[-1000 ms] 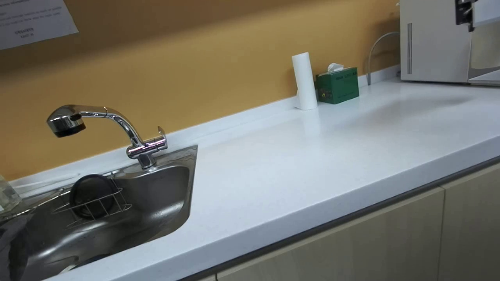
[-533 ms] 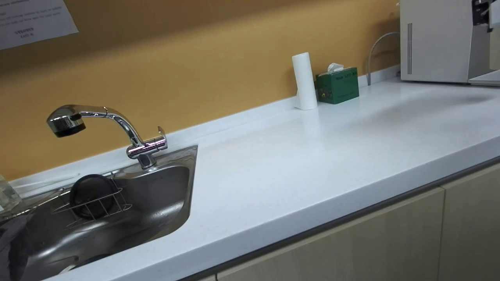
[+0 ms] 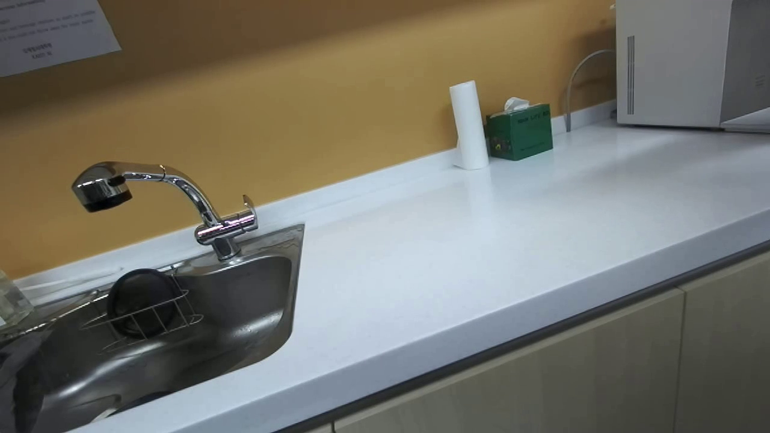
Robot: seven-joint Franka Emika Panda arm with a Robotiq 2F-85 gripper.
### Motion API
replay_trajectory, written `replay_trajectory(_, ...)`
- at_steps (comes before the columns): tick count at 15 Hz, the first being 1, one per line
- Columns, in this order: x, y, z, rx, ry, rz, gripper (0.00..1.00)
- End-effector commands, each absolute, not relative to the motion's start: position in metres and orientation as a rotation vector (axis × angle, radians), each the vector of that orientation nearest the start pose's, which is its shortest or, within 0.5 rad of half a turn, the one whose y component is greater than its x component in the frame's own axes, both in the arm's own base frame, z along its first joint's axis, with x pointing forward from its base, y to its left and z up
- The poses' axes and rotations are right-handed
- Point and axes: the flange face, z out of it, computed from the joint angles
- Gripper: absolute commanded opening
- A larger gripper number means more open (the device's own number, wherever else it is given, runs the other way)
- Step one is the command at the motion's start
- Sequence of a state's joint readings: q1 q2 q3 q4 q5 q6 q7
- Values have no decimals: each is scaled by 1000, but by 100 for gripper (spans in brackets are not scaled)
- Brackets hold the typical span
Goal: Put the white cup on the drip tray of the dispenser on the right
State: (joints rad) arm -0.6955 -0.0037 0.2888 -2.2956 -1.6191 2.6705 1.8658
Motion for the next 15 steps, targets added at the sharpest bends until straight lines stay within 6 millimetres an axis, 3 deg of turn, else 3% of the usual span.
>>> replay_trajectory(1, 512, -200, 358, -2997, 1354, -1472, 49)
replay_trajectory(7, 527, -220, 354, -3013, 1186, -1486, 49)
replay_trajectory(8, 520, -210, 347, -3028, 1229, -1446, 49)
replay_trajectory(9, 521, -212, 346, -3026, 1234, -1443, 74)
replay_trajectory(11, 520, -211, 343, -3030, 1233, -1432, 74)
replay_trajectory(12, 521, -210, 343, -3030, 1230, -1431, 49)
replay_trajectory(15, 523, -223, 343, -3032, 1189, -1428, 49)
